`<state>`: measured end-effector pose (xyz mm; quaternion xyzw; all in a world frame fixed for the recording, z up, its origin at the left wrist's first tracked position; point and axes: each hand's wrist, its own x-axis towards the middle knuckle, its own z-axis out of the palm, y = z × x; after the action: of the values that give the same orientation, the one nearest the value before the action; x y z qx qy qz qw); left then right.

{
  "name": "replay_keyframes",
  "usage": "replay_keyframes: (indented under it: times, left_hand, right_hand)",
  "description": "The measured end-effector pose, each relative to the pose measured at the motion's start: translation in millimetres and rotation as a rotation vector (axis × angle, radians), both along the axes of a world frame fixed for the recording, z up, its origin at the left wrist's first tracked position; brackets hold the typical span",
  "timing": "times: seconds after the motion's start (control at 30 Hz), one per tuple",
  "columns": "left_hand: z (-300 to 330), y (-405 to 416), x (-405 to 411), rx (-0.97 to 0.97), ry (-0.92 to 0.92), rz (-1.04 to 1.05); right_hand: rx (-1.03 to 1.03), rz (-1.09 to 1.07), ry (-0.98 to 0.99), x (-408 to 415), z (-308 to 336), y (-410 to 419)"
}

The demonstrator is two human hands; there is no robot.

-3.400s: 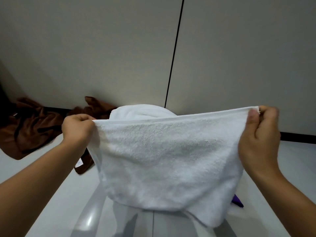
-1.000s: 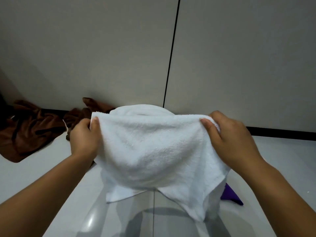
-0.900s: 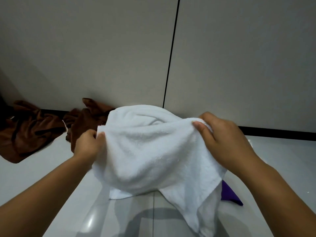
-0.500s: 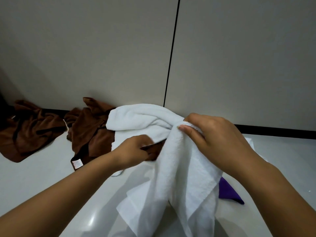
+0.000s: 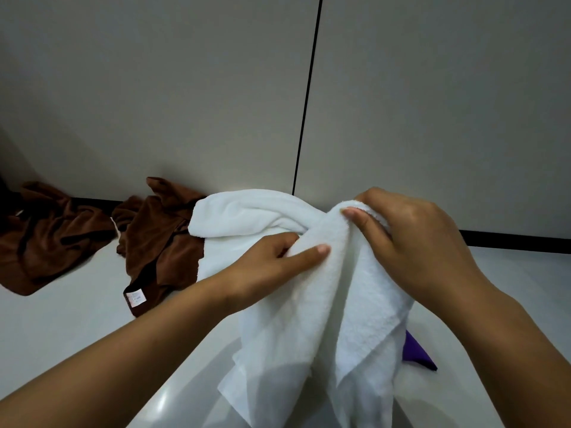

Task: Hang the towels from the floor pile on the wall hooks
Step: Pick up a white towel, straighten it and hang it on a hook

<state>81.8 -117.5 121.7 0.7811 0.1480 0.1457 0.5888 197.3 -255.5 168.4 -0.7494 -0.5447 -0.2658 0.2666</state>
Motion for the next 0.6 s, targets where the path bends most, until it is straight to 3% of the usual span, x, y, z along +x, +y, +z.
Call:
replay_keyframes:
  times: [0.1, 0.23, 0.37, 0.5, 0.6]
  left_hand:
    - [-12, 4, -5, 0.089, 0.066, 0.015]
    - [-16, 16, -10, 0.141, -0.043, 0.266]
    - [-7, 41, -14, 0.583, -0.141, 0.489]
    - [7, 48, -20, 1.001, -0.156, 0.504]
    - [10, 43, -17, 1.249, -0.198, 0.462]
  right_hand:
    - [0.055, -0.013, 0.018, 3, 6, -2]
    - [0.073, -0.036, 0.007, 4, 11, -4]
    - [-0.016, -0.077, 0.016, 6, 6, -8]
    - [-0.318, -0.22, 0.146, 6, 1, -9]
    - [-0.4, -0.211, 0.196, 2, -11, -4]
